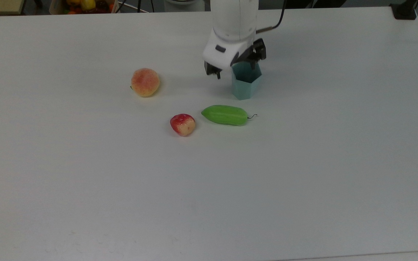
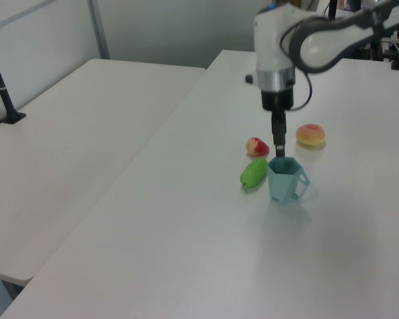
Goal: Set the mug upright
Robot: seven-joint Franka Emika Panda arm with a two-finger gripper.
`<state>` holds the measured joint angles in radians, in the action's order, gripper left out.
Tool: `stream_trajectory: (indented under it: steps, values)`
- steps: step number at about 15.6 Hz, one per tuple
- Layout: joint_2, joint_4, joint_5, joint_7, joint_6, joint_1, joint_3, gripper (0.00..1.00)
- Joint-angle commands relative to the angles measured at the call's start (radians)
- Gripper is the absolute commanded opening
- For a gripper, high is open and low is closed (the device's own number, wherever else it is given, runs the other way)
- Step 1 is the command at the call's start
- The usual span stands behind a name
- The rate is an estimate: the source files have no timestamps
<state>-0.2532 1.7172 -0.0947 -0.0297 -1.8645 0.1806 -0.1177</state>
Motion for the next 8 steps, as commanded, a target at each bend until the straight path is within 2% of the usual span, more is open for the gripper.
stream_trajectory:
  steps: [1, 4, 8]
  values:
    - [0.118, -0.057, 0.013, 0.105, 0.189, -0.038, 0.015, 1.0]
    - [0.21, -0.073, 0.013, 0.181, 0.264, -0.082, 0.026, 1.0]
    - [0.313, -0.105, 0.015, 0.218, 0.373, -0.081, 0.127, 1.0]
